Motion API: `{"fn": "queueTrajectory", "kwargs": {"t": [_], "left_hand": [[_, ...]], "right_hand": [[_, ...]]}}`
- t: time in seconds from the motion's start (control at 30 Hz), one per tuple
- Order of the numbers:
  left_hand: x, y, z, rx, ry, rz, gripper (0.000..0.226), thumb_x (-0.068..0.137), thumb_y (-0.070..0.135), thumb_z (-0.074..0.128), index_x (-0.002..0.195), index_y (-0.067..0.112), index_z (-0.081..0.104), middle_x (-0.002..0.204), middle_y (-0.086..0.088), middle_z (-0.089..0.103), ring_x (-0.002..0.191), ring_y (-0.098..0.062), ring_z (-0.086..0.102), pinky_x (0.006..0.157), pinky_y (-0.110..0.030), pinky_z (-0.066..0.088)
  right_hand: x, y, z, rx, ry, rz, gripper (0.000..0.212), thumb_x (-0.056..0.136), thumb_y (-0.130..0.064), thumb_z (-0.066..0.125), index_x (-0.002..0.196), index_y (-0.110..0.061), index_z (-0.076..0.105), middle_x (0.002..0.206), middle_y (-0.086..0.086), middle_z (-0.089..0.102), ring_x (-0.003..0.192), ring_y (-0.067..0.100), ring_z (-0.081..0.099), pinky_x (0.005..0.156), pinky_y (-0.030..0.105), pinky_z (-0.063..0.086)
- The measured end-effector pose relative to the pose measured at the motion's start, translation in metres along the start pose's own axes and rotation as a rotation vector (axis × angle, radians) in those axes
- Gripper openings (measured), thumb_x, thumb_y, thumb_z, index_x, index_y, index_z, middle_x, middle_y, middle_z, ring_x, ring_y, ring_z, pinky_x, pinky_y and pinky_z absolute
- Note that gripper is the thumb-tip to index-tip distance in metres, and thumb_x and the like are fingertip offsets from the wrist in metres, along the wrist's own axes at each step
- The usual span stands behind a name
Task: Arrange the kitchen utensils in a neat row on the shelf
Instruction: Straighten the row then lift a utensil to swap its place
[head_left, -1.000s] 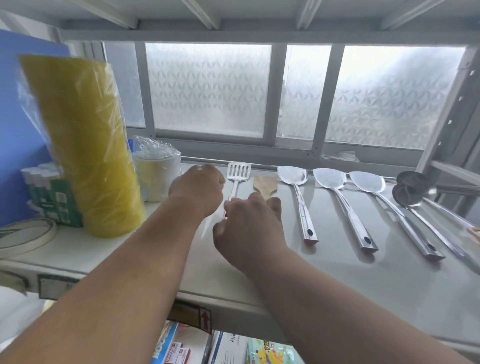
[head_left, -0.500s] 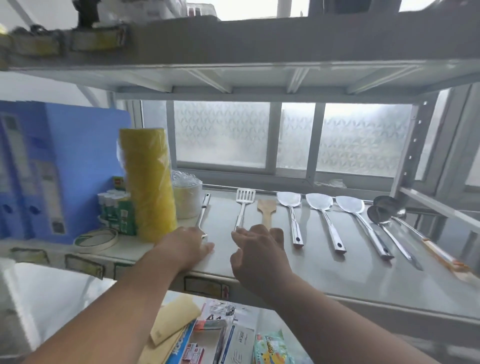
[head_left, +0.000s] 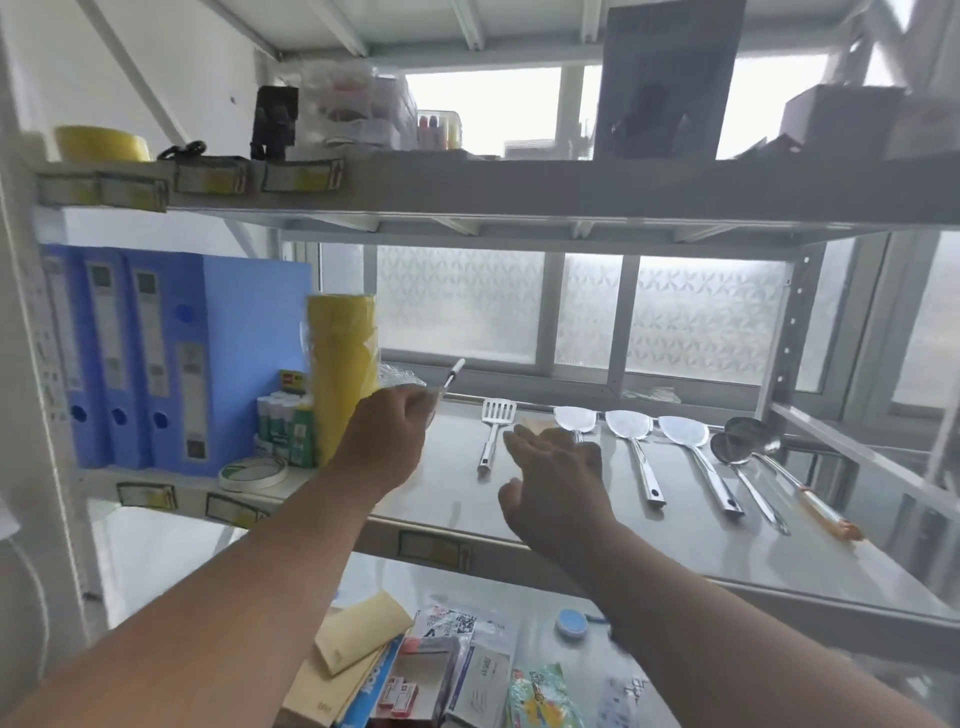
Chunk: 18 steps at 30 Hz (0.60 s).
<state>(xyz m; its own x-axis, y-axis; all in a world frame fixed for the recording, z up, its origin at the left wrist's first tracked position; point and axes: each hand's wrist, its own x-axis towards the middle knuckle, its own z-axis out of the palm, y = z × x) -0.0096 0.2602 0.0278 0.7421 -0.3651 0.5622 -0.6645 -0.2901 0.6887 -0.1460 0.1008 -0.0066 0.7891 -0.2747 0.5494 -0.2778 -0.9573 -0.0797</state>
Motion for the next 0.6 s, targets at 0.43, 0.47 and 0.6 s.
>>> {"fn": "queueTrajectory", "kwargs": {"t": [0.43, 0.47, 0.6], "left_hand": [[0.002, 0.073, -0.012, -0.940, -0.279, -0.305, 0.016, 0.101, 0.018, 0.066, 0.096, 0.012, 0.079, 0.094, -0.013, 0.077, 0.081, -0.026, 0.076, 0.064, -0.034, 0.061], [0.003, 0.074, -0.010, -0.961, -0.283, -0.323, 0.015, 0.101, 0.018, 0.066, 0.096, 0.012, 0.079, 0.093, -0.013, 0.076, 0.079, -0.025, 0.075, 0.062, -0.032, 0.060], [0.007, 0.081, 0.004, -1.013, -0.312, -0.401, 0.014, 0.100, 0.018, 0.068, 0.096, 0.008, 0.078, 0.089, -0.013, 0.074, 0.070, -0.024, 0.074, 0.057, -0.029, 0.060]], "right_hand": [[0.003, 0.109, -0.039, -0.031, 0.255, 0.356, 0.072, 0.097, -0.030, 0.061, 0.157, -0.028, 0.022, 0.164, 0.016, 0.022, 0.145, 0.039, 0.028, 0.113, 0.052, 0.031], [0.002, 0.119, -0.039, -0.028, 0.280, 0.352, 0.059, 0.096, -0.024, 0.061, 0.150, -0.023, 0.037, 0.156, 0.016, 0.038, 0.138, 0.039, 0.039, 0.110, 0.050, 0.035], [-0.014, 0.143, -0.033, -0.097, 0.348, 0.298, 0.016, 0.096, -0.017, 0.056, 0.111, -0.021, 0.059, 0.100, 0.003, 0.067, 0.094, 0.033, 0.059, 0.081, 0.044, 0.048]]}}
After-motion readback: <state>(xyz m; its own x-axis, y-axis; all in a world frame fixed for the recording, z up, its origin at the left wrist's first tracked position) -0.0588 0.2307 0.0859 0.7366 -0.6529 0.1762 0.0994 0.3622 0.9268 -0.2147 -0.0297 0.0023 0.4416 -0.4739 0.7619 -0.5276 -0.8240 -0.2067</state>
